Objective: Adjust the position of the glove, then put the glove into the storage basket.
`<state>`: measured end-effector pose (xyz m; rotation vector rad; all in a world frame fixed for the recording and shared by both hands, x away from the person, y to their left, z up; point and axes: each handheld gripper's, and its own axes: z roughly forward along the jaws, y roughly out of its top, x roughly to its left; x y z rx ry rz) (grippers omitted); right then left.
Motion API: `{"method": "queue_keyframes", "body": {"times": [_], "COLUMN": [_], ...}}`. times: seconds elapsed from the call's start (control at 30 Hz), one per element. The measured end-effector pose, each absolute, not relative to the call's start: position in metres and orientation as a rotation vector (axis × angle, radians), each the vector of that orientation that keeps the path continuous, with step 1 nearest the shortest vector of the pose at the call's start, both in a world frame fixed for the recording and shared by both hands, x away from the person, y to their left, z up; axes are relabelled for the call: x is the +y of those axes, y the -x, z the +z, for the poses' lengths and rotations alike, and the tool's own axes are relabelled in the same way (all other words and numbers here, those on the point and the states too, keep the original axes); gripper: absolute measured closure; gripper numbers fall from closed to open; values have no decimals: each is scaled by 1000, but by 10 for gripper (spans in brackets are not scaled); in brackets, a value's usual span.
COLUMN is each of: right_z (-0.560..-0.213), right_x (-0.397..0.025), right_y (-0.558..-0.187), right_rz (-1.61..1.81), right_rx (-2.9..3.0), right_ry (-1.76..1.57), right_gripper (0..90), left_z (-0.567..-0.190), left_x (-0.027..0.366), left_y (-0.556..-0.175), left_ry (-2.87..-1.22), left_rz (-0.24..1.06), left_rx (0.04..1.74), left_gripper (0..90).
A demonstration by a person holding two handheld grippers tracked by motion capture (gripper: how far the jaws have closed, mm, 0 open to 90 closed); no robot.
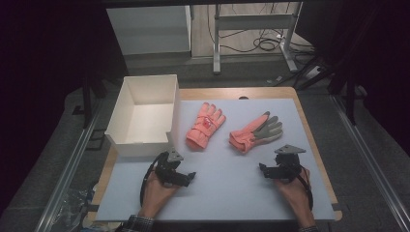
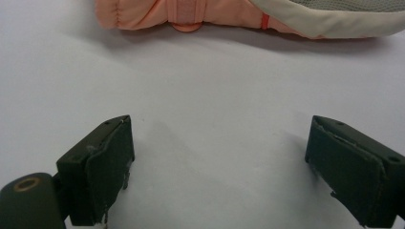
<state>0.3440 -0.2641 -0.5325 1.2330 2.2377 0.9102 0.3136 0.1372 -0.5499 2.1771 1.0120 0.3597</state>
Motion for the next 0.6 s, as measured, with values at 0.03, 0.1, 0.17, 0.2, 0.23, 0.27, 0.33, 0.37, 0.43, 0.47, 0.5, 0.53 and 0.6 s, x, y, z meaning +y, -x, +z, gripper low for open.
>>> {"method": "queue_keyframes", "body": {"times": [0.03,0.1,0.17,0.2,0.23,0.27,0.33,0.37,0.43,0.47,0.5,0.53,0.6], "right_z": [-533,-533,-533,-533,-533,-533,-532,-532,-532,-532,-532,-532,-532], "right_x": [-264,-264,-264,-264,-264,-264,-264,-264,-264,-264,-264,-264,-264], "right_y": [-344,-344,-344,-344,-344,-344,-344,-344,-344,-344,-344,-344,-345], "right_rz": [910,910,911,910,909,909,906,906,904,904,904,904,904], "right_rx": [2238,2238,2237,2238,2238,2238,2241,2241,2242,2242,2242,2242,2243], "right_ry": [-1233,-1233,-1233,-1234,-1234,-1234,-1234,-1235,-1233,-1233,-1233,-1234,-1234], "right_gripper": [97,96,96,96,96,96,95,95,96,96,97,97,98], "left_z": [-550,-550,-550,-550,-550,-550,-550,-550,-550,-550,-550,-550,-550], "left_x": [137,137,137,137,137,137,137,137,137,137,137,137,137], "left_y": [-314,-314,-314,-314,-314,-314,-314,-314,-314,-314,-314,-314,-314], "left_ry": [-2177,-2176,-2176,-2178,-2178,-2176,-2175,-2175,-2175,-2175,-2175,-2178,-2175], "left_rz": [360,360,360,360,360,360,359,359,359,359,359,359,359], "left_rx": [1012,1012,1012,1011,1010,1012,1012,1012,1012,1012,1012,1011,1012], "left_gripper": [44,45,45,45,45,45,45,45,45,45,45,45,45]}}
